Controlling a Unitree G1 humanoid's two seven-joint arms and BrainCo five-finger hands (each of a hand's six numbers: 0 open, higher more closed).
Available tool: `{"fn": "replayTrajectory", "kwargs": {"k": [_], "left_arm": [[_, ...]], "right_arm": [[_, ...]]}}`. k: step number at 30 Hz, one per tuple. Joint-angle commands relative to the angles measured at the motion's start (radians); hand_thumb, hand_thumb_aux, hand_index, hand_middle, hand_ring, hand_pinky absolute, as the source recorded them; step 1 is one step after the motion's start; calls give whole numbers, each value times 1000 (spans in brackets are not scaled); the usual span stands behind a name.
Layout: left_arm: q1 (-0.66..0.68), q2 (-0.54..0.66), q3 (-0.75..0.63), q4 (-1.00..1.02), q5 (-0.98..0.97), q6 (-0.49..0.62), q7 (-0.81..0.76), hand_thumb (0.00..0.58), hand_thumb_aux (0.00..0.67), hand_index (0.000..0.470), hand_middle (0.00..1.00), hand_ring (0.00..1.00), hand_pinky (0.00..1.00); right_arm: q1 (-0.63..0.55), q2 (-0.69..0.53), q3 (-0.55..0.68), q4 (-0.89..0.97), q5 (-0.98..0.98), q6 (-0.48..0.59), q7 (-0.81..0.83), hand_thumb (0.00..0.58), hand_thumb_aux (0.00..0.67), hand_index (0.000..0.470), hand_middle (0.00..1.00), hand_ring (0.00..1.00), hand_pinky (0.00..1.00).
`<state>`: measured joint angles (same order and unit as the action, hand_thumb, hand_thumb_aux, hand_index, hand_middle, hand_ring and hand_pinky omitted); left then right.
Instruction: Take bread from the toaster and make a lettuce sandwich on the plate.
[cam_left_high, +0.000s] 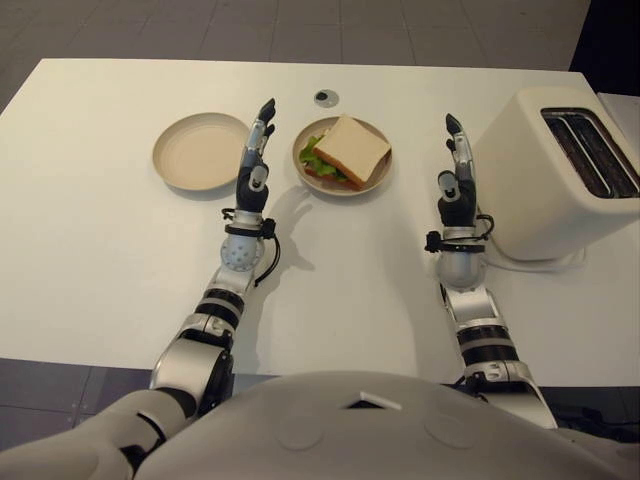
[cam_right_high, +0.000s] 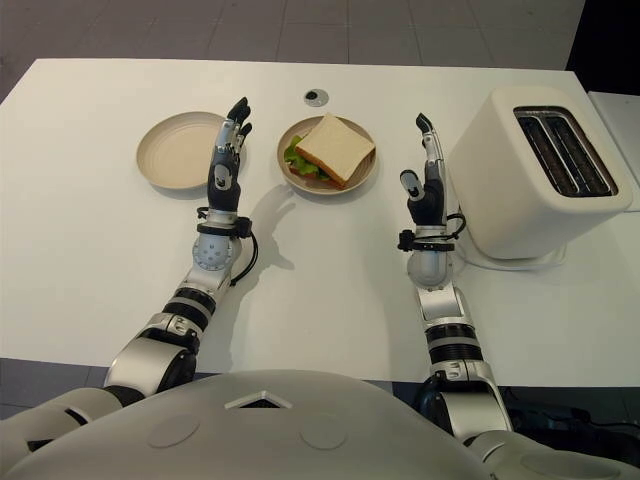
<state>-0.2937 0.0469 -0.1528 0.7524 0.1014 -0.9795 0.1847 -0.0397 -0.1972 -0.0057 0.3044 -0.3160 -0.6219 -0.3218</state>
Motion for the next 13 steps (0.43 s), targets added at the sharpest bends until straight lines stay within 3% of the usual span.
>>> {"fn": "replayTrajectory", "kwargs": {"k": [1, 5, 13], "left_arm": [[40, -9, 3, 81, 79, 0, 32, 0, 0, 0, 0, 0, 0], [37, -17, 19, 105, 93, -2, 55, 0, 0, 0, 0, 0, 0], [68, -35, 13, 94, 49, 22, -55, 0, 0, 0, 0, 0, 0]], "right_arm": [[-19, 11, -10, 41, 34, -10, 13, 0, 0, 0, 0, 0, 0], [-19, 18, -18, 58, 67, -11, 33, 0, 0, 0, 0, 0, 0], [-3, 11, 22, 77, 69, -7, 114, 0, 0, 0, 0, 0, 0]]}}
